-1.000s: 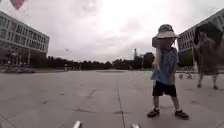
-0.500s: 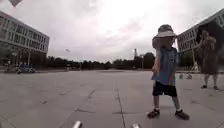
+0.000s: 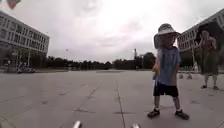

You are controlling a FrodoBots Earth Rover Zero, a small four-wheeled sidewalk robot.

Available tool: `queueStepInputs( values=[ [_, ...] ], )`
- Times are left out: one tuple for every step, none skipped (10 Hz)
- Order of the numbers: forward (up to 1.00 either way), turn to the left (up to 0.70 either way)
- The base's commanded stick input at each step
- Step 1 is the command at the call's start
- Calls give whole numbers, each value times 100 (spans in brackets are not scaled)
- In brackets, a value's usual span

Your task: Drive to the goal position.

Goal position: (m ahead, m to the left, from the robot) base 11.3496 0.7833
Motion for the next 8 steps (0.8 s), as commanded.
queueStepInputs(
  values=[
    [17,0],
    [17,0],
    [17,0],
    [17,0],
    [17,0],
    [12,0],
    [4,0],
    [4,0]
  ],
)
